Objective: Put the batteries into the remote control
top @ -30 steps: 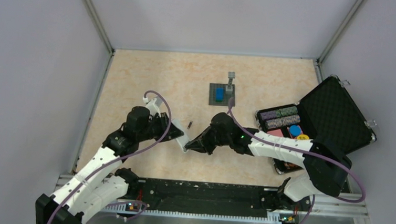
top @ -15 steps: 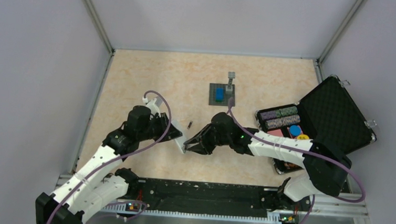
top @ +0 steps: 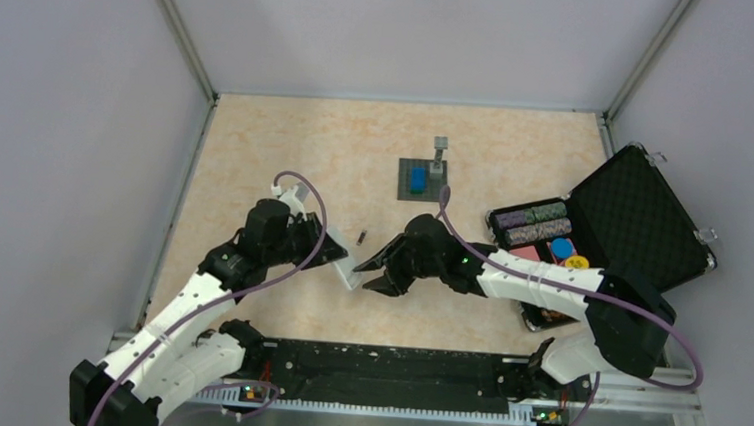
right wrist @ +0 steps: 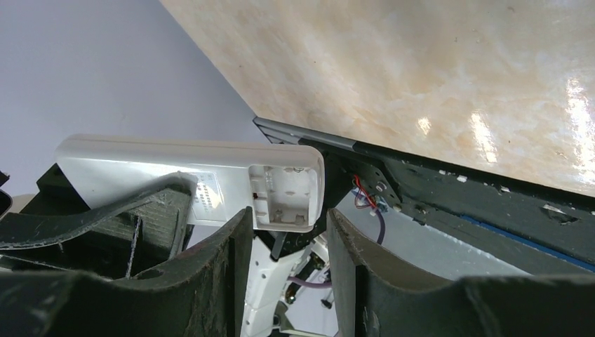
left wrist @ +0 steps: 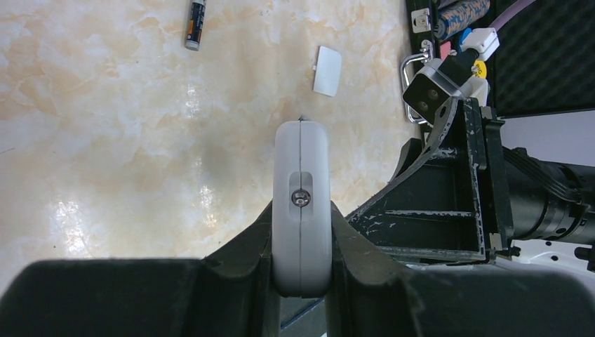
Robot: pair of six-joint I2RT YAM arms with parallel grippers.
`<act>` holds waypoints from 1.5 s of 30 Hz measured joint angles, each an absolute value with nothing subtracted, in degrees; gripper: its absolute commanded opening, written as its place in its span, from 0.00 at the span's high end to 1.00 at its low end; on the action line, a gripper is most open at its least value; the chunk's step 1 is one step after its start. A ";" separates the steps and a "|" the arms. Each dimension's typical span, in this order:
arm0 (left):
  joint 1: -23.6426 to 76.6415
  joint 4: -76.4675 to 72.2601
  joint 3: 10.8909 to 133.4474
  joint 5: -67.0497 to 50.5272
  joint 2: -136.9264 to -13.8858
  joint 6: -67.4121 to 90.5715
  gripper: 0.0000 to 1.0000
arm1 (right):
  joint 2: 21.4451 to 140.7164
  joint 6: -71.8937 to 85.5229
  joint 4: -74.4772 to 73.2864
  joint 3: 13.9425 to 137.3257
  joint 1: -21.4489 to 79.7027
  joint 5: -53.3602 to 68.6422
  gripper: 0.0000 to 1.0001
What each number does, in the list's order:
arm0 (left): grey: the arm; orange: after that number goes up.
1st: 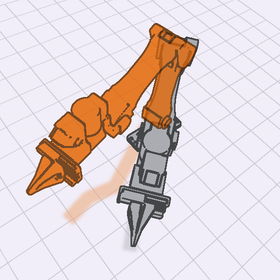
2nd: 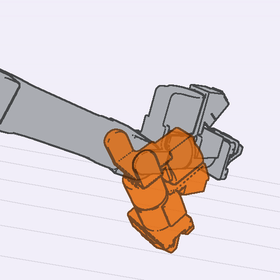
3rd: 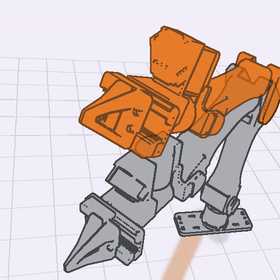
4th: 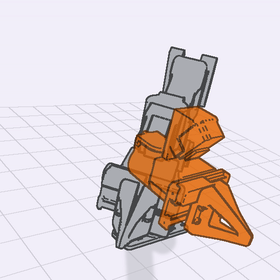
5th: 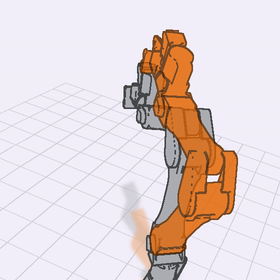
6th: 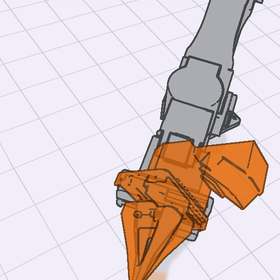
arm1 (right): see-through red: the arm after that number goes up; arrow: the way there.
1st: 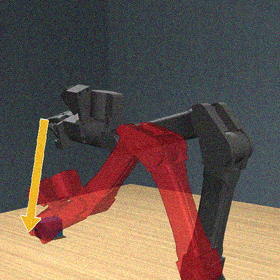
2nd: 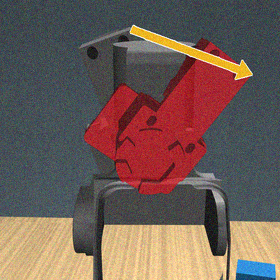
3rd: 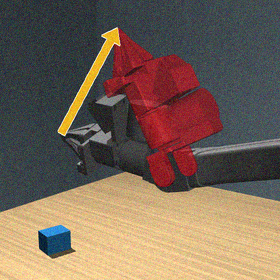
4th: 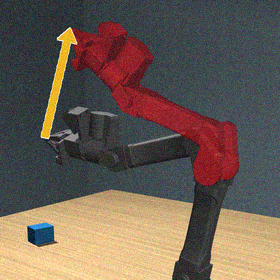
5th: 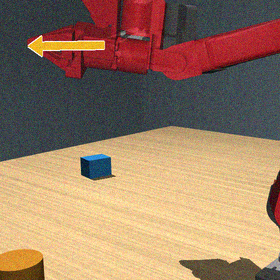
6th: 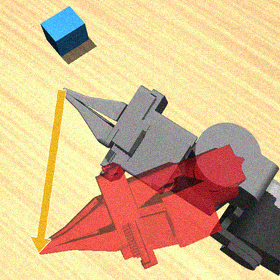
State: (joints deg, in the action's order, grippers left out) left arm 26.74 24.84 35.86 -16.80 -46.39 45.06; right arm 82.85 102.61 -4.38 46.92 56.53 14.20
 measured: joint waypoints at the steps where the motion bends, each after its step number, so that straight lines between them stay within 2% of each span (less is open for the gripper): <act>1: 26.72 24.86 35.86 -16.62 -46.41 45.08 1.00 | 82.85 102.61 -4.38 46.89 56.53 14.13 0.58; 10: 26.72 24.91 35.86 -11.84 -46.78 45.06 1.00 | 79.31 97.84 -7.40 43.07 55.55 11.27 0.59; 17: 26.72 24.86 35.51 -9.10 -45.76 45.04 1.00 | 75.11 84.31 -21.10 44.73 51.55 -1.76 0.61; 24: 26.72 24.84 35.00 -7.42 -45.08 45.06 1.00 | 85.34 73.95 -27.83 54.15 51.68 -8.88 0.68; 30: 26.72 23.27 33.47 -6.26 -44.42 45.12 1.00 | 94.28 70.76 -30.55 58.59 52.23 -10.04 0.65; 37: 26.72 21.26 31.79 -4.84 -44.42 45.08 1.00 | 98.74 69.78 -31.97 61.43 52.38 -9.56 0.63; 45: 26.72 18.31 31.27 -4.08 -46.46 45.15 1.00 | 101.54 71.13 -32.27 62.39 52.38 -6.13 0.76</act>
State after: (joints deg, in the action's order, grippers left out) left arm 26.72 18.31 31.27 -4.08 -46.46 45.15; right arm 101.54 71.13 -32.27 62.39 52.38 -6.13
